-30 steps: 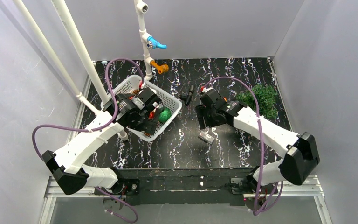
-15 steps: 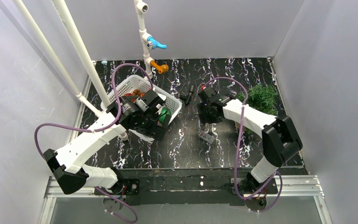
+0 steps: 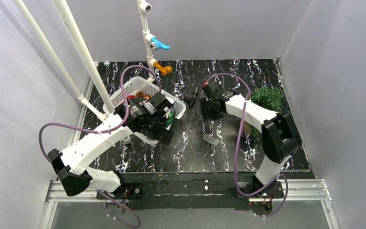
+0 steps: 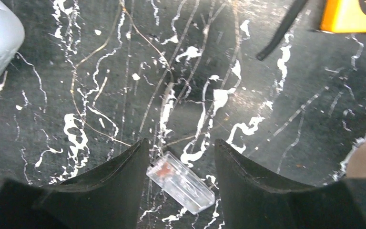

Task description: Decorate the small christmas tree

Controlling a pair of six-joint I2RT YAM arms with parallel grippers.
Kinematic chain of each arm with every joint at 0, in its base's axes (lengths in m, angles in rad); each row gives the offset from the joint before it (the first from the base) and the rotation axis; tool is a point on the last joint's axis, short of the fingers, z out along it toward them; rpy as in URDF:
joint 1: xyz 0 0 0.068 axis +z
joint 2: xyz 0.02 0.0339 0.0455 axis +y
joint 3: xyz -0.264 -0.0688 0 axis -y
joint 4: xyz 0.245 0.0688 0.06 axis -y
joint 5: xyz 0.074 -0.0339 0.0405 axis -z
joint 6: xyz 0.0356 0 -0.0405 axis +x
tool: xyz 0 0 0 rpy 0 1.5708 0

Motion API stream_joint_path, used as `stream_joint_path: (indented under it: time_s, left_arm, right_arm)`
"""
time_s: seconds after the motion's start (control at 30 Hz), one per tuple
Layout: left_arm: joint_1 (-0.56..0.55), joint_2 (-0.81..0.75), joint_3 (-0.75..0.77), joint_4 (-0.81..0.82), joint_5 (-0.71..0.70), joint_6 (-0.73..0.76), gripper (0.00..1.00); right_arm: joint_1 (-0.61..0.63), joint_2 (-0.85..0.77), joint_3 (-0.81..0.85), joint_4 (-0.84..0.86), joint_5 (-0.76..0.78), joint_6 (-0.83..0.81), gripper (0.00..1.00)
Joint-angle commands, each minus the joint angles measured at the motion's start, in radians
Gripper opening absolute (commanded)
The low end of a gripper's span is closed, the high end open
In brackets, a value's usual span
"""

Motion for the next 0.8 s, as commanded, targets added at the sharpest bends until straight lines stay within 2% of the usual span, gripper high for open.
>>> stream_joint_path:
  time_s: [0.0,0.3,0.43,0.47,0.53,0.6,0.63,0.77]
  left_arm:
    - [-0.003,-0.003,0.01,-0.077,-0.004,-0.002,0.99]
    - [-0.004,-0.007,0.005,-0.083,0.005,-0.003,1.0]
    - [-0.004,-0.009,-0.001,-0.084,0.004,-0.007,0.99]
    - [-0.003,-0.009,-0.002,-0.084,0.002,-0.009,0.99]
    - [-0.004,-0.009,-0.004,-0.083,0.001,-0.015,1.0]
    - [-0.003,-0.009,-0.005,-0.082,0.0,-0.021,1.0]
    - [-0.004,-0.008,-0.005,-0.082,0.003,-0.021,0.99]
    - [-0.004,-0.003,0.006,-0.083,0.005,-0.013,0.99]
  right_arm:
    - [0.015,0.063,0.066,0.036,-0.066,0.013,0.6]
    - [0.019,0.182,0.096,0.051,-0.075,0.018,0.54]
    - [0.019,0.203,0.091,0.056,-0.077,0.022,0.48]
    - [0.019,0.205,0.089,0.058,-0.076,0.021,0.45]
    - [0.019,0.198,0.084,0.056,-0.074,0.019,0.3]
    - [0.019,0.179,0.075,0.053,-0.07,0.013,0.06]
    - [0.019,0.164,0.077,0.045,-0.063,0.01,0.01]
    - [0.019,0.054,0.091,-0.012,-0.031,-0.008,0.01]
